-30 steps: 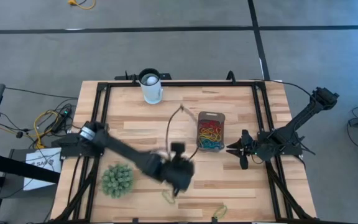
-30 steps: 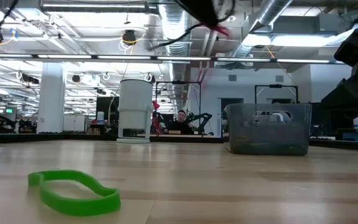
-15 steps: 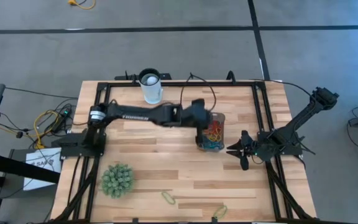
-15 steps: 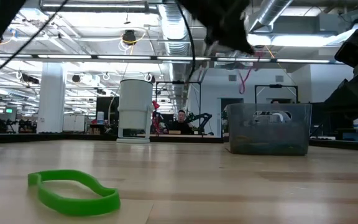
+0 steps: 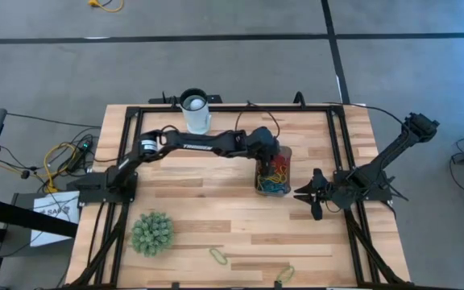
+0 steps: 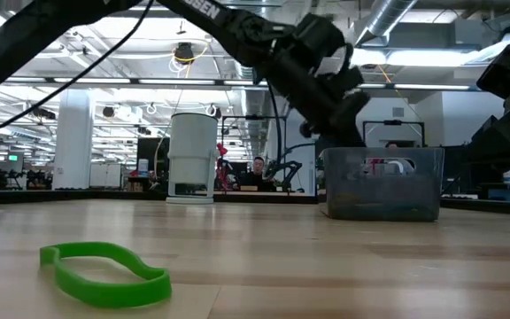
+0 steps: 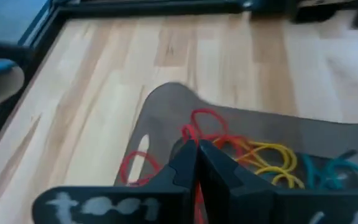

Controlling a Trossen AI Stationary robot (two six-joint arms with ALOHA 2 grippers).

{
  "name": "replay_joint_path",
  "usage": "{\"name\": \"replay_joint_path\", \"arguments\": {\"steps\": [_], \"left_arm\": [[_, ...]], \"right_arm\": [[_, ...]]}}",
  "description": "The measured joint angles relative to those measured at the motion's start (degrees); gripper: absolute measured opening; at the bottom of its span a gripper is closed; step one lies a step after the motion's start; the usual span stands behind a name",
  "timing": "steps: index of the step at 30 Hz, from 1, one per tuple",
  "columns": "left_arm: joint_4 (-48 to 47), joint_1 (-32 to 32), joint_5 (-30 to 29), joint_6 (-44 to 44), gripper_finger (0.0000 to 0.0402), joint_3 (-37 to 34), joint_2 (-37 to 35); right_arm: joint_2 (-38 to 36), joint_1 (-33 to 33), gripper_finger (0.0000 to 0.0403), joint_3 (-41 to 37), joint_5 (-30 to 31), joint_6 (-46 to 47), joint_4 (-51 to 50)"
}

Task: Pick and place items into bin
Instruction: Put the red rubber band into the black bin, then put the green rubber band into the black bin

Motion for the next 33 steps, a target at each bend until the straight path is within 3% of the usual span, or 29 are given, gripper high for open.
{"name": "replay_joint_path", "arguments": {"steps": [14, 23, 33], "left_arm": [[-9.29, 0.67, -0.62, -9.41, 0.0, 0.08, 0.81], [-10.64, 0.67, -0.77, -9.48, 0.0003, 0.05, 0.81], [-11.75, 0.51, -0.68, -9.39, 0.0072, 0.05, 0.81]], "right_arm": [[0.0, 0.0, 0.0092, 0.0, 0.0, 5.31, 0.04], [0.0, 0.0, 0.0092, 0.0, 0.0, 9.01, 0.03], [0.0, 0.0, 0.0092, 0.0, 0.0, 7.86, -0.35]]}}
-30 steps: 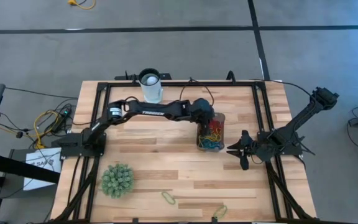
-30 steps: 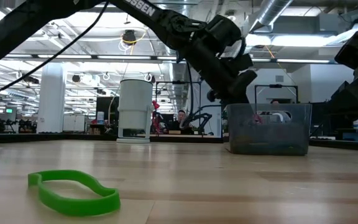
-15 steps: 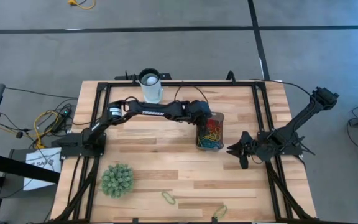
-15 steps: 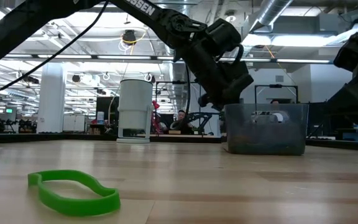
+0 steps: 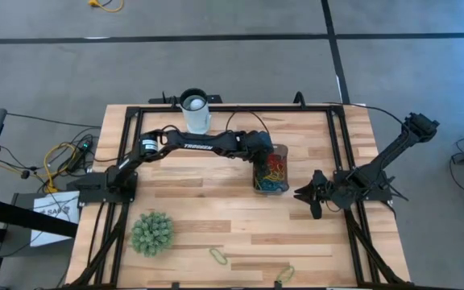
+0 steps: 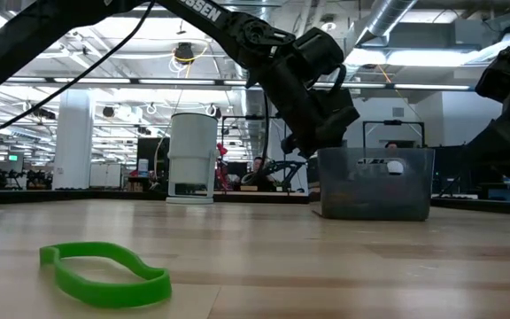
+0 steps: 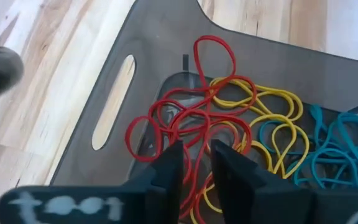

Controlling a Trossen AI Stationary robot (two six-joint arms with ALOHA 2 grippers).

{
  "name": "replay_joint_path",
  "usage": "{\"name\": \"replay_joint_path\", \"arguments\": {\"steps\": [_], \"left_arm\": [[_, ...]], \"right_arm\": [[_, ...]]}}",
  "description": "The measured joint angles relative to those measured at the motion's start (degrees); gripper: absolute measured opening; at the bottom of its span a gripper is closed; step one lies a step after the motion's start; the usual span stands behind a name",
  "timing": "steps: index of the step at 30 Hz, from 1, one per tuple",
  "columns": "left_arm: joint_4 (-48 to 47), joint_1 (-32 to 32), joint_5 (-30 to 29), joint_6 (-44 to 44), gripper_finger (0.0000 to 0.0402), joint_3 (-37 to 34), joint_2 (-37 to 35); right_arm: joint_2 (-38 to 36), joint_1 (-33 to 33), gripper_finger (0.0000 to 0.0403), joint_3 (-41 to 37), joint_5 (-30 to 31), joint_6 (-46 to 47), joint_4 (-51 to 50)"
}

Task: Pick and place items into bin
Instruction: Put the green rubber band into the black bin

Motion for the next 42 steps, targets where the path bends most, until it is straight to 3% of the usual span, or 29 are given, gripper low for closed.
{"name": "replay_joint_path", "arguments": {"steps": [6, 10, 14, 17, 20, 25, 31, 34, 42], "left_arm": [[-3.05, -0.02, 3.7, -1.39, 0.0097, 6.96, -0.34], [-10.82, -0.88, 10.17, -1.6, 0.0098, 18.48, -0.55], [-21.35, -2.92, 11.74, 0.14, 0.0098, 31.02, -0.57], [-18.93, -4.91, 11.69, 0.82, 0.0098, 26.78, -6.71], [-24.84, -7.5, 9.25, 0.7, 0.0098, 26.05, -12.31], [-40.74, -14.64, -3.0, -0.87, 0.0098, 26.09, -19.43], [-58.25, -27.54, -15.91, -12.88, 0.0098, 25.16, -20.12], [-57.6, -33.13, -19.8, -20.65, 0.0098, 20.27, -19.96], [-44.07, -42.94, -15.7, -26.88, 0.0098, 2.74, -19.78]], "right_arm": [[0.02, 0.0, 0.0092, 0.0, 0.01, -0.78, -1.74], [0.01, 0.0, 0.0092, 0.0, 0.0, 0.18, -2.41], [0.02, -0.15, 0.0092, 0.0, 0.08, 2.67, -2.68], [0.0, 0.0, 0.0092, 0.0, 0.09, 2.63, -2.78], [0.01, 0.0, 0.0092, 0.0, 0.09, 2.64, -3.08], [0.41, -0.05, 0.0092, 0.0, 0.24, 2.65, -3.24], [0.41, -0.07, 0.0092, 0.0, 0.37, 2.67, -2.58], [0.39, -0.07, 0.0092, 0.0, 0.48, 2.7, -2.27], [0.39, -0.07, 0.0092, 0.0, 1.15, 4.1, -2.14]]}}
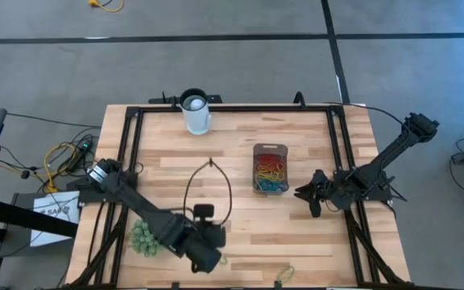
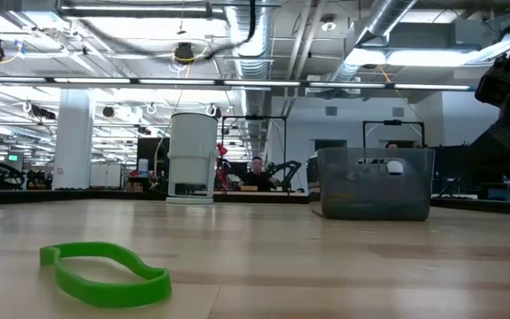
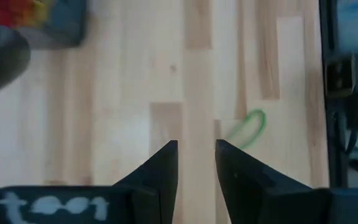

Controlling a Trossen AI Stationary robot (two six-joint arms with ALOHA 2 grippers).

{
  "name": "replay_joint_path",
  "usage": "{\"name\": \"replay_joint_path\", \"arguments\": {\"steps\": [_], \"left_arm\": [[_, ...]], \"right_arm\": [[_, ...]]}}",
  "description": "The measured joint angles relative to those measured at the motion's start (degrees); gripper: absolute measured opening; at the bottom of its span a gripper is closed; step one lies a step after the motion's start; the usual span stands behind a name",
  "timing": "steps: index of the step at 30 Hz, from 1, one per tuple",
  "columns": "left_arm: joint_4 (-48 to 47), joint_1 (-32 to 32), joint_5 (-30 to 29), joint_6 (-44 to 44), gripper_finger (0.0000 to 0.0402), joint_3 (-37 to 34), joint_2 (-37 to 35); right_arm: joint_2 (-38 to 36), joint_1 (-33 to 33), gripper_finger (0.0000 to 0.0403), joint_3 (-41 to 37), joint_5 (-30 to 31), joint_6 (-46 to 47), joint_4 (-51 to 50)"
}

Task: Pick and place items into bin
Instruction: Put the green rubber band into the black bin

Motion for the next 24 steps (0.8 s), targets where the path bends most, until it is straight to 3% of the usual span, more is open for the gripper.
{"name": "replay_joint_path", "arguments": {"steps": [6, 15, 24], "left_arm": [[15.53, -2.14, 2.7, 3.22, 0.0098, -13.84, 0.02], [37.19, -1.42, 4.94, 1.99, 0.0098, -27.61, 0.0], [46.36, -1.13, 6.81, -3.17, 0.0098, -34.79, 0.0]], "right_arm": [[0.0, 0.0, 0.0092, 0.0, 1.8, 0.05, -0.02], [0.0, 0.0, 0.0092, 0.0, 2.18, -1.7, -0.48], [0.0, 0.0, 0.0092, 0.0, 2.18, -2.0, -0.52]]}}
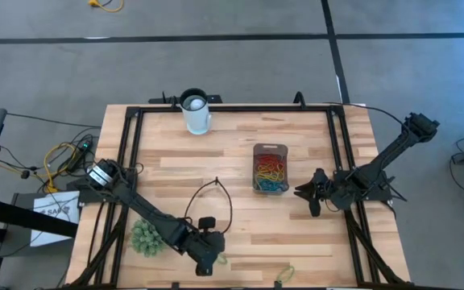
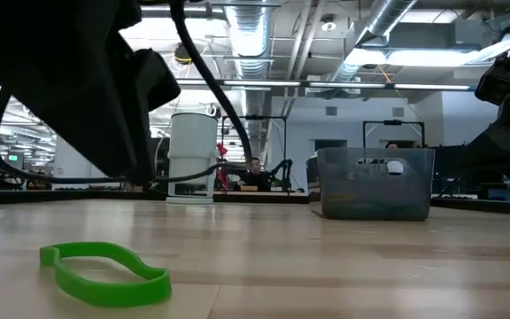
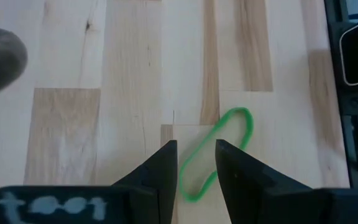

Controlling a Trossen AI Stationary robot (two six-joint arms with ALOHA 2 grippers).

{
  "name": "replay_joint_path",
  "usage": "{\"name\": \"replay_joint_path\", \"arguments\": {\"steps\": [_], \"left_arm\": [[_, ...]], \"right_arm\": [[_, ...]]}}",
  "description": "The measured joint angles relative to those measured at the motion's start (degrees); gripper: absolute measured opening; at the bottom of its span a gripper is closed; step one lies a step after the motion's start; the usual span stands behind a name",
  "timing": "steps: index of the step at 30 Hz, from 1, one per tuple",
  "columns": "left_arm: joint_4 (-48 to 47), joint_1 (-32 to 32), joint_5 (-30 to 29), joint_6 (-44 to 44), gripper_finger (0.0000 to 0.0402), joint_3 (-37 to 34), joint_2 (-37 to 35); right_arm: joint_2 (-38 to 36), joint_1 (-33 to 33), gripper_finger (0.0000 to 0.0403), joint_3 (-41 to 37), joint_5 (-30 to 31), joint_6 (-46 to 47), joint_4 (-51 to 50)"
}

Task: Pick and place items into bin
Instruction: Put the green rubber band into the black bin

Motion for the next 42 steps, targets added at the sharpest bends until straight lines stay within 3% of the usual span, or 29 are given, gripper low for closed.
{"name": "replay_joint_path", "arguments": {"steps": [27, 30, 33, 36, 42], "left_arm": [[-2.39, -0.07, 0.41, 3.23, 0.0098, 0.52, 6.49], [-2.5, -0.07, 0.4, 3.61, 0.0084, 0.59, 6.78], [-3.47, -0.07, -0.33, 6.08, 0.0045, 2.63, 6.76], [-6.27, 0.33, -3.52, 9.9, 0.0008, 6.93, 7.16], [-23.28, 4.37, -19.5, 14.87, 0.0002, 22.77, 6.71]], "right_arm": [[0.71, -0.04, 0.0092, 0.0, 0.71, 0.06, -0.98], [0.68, -0.04, 0.0092, 0.0, 0.83, 0.07, -0.9], [0.68, -0.04, 0.0092, 0.0, 0.86, 0.07, -0.85], [0.68, -0.04, 0.0092, 0.0, 0.9, 0.07, -0.94], [0.68, -0.04, 0.0092, 0.0, 1.05, 0.09, -0.79]]}}
